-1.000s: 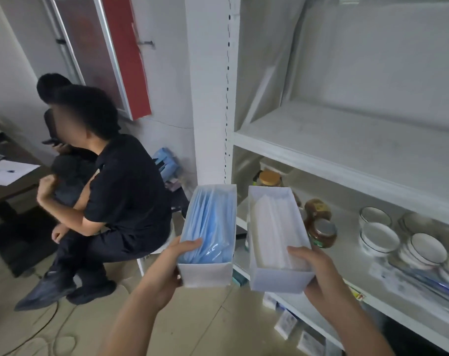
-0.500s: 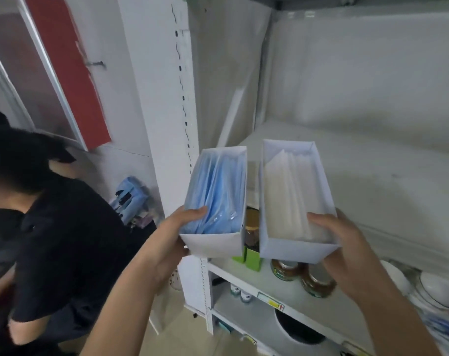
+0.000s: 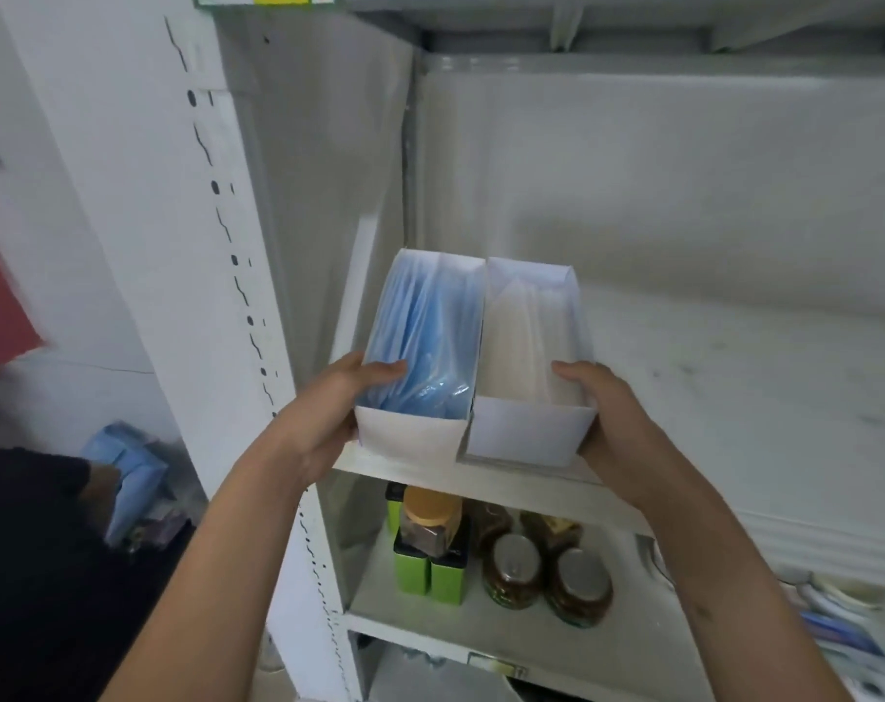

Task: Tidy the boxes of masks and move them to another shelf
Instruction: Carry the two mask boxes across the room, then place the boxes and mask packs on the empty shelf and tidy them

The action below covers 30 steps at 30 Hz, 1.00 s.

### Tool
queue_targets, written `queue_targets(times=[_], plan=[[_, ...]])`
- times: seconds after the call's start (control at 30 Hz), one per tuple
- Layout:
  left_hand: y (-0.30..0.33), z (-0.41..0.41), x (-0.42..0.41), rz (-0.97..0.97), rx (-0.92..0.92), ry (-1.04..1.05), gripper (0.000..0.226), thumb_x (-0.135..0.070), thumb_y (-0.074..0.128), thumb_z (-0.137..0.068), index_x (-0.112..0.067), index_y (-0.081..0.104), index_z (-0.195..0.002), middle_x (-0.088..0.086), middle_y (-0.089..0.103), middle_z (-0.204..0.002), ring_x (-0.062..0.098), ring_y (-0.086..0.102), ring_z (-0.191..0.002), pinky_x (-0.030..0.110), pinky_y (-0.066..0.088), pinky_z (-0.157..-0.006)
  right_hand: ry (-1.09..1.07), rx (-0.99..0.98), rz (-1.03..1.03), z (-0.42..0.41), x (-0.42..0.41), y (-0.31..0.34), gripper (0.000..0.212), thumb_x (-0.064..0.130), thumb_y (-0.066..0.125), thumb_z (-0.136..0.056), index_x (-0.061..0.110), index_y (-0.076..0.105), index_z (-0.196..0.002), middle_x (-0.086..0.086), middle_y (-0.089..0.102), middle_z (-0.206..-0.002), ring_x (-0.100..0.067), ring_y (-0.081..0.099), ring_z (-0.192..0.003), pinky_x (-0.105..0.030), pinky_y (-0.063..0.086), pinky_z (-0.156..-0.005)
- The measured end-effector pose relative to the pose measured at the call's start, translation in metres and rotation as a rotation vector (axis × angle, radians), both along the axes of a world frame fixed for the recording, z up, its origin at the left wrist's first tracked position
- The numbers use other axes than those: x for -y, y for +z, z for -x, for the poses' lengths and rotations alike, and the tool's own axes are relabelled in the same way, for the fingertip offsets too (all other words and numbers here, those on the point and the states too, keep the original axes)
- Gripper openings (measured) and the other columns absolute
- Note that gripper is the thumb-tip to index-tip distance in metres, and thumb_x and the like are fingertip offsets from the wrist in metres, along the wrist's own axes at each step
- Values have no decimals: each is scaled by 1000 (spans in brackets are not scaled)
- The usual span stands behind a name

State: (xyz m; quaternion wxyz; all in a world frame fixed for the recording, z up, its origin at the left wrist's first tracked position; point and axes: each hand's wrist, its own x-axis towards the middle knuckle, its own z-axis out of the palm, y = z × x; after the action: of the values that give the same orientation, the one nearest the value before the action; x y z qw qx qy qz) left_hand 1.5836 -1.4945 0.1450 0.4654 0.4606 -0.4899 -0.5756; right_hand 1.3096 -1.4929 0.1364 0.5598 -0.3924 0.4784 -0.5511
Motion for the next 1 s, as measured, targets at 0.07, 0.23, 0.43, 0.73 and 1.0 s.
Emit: queue_targets(times=[0.07, 0.23, 0.43, 0.73, 1.0], plan=[[1, -3, 15, -10, -10, -26, 42, -31, 76, -85, -24, 66, -125, 4, 77, -115, 20, 76, -99, 36, 59, -80, -21, -21, -17, -6, 12, -2, 39, 27, 66, -88, 14, 61, -125, -11, 72, -113, -30, 69, -102, -45, 55, -91], [-1, -5, 44, -95, -43, 40, 43, -30, 76, -86, -14, 66, -125, 11, 79, -109, 24, 76, -94, 35, 60, -78, -57, -9, -70, -17, 31, -10, 35, 31, 71, -82, 15, 72, -112, -15, 76, -107, -33, 72, -98, -46, 56, -88], [-5, -8, 66, -87, -60, 69, 38, -39, 71, -88, -15, 70, -119, 13, 80, -102, 24, 76, -83, 40, 56, -88, -128, 14, -22, -31, 36, -16, 51, 58, 59, -89, 20, 73, -119, -13, 76, -112, -36, 70, -108, -54, 51, -101], [-10, -11, 66, -92, -236, 206, 30, -57, 70, -84, -29, 72, -96, -1, 81, -79, 15, 78, -67, 29, 60, -51, -150, -240, -38, -53, 24, -23, 132, 109, 19, -42, 24, 64, -131, -10, 71, -123, -26, 64, -118, -49, 44, -110], [2, 6, 46, 850, 522, 430, 44, -43, 39, -105, -22, 54, -142, 3, 59, -143, 26, 53, -131, 47, 40, -114, -343, -371, 48, -52, -14, -25, 115, 101, 15, -65, 29, 42, -151, 3, 49, -152, -16, 46, -138, -45, 33, -119]])
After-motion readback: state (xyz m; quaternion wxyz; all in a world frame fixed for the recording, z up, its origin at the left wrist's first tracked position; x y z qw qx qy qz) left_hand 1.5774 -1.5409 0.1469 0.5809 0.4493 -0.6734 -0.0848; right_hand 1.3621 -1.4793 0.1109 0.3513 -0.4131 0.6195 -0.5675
